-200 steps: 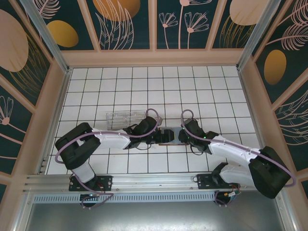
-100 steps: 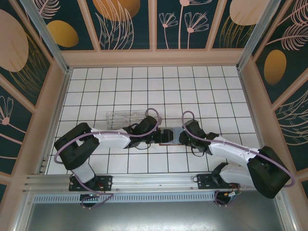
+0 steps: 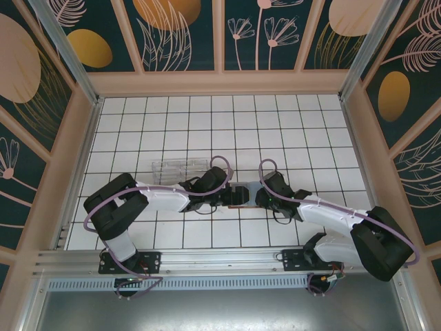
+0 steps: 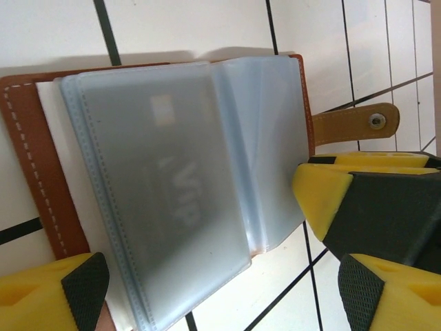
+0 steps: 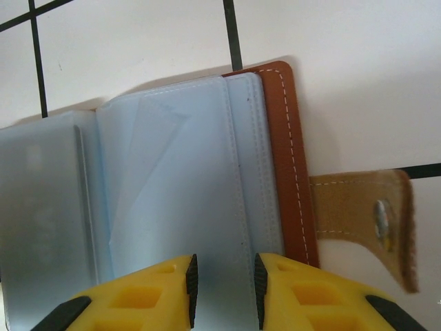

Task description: Take the credit cards out of the card holder

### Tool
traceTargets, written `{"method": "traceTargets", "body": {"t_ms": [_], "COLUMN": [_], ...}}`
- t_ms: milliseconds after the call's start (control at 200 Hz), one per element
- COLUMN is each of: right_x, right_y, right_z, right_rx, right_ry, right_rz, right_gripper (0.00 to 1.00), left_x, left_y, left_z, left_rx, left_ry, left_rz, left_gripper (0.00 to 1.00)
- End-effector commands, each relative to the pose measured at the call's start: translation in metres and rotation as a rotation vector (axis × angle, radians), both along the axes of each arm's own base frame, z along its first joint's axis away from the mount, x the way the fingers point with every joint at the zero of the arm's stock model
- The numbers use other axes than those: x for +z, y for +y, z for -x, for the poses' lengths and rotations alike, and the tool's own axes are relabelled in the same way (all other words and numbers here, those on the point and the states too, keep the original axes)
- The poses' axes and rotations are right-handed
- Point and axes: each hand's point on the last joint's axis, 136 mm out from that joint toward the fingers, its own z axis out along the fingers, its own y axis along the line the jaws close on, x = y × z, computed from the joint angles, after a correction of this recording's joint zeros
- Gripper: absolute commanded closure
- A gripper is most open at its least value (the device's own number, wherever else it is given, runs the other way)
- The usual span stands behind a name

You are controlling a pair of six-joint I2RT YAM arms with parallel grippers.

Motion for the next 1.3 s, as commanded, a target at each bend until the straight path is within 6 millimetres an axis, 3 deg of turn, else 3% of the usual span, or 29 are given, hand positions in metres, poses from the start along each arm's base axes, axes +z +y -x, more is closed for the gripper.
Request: {"method": "traceTargets", "body": {"t_ms": [0,465,756,916,941,1086,1291], "right_x": [-0.008,-0.018,0.013,0.0,-0.002,-0.014,-0.015], "right_y": [-0.002,-0.003,-0.021,-0.024,-0.023,-0.017,-0.016], "right_z": [0.004,0.007,-0.005,-0.004,-0.004,-0.001,0.0], "right_rx": [0.006,0.006,-0.067,-0.063,-0.059,-0.035,-0.031], "right_ry": [0.017,0.054,-0.031,0.005,0.01,0.048,0.053], "right_rz": [0.006,0.021,0.059,0.035,0.032,0.022,0.02], "right_gripper": [0.69,0.69,0.68,0.68,0.68,0.71,0.77], "left_x": [0.001,0.011,0.004,0.002,0.014,0.017,0.015], "left_y": [-0.007,-0.015,-0.004,0.004,0.002,-0.003,-0.004], "left_z": [0.0,0.002,-0.001,-0.005,-0.006,-0.005,-0.004], "left_rx": [-0.015,-0.037,-0.003,0.018,0.016,-0.005,-0.01], "left_ry": [0.013,-0.004,-0.006,-0.022,-0.039,-0.044,-0.038], "left_rz": [0.025,0.078,0.011,-0.037,-0.015,0.003,0.007], "left_gripper": [0.12,0.12,0.11,0.11,0.11,0.12,0.12]}}
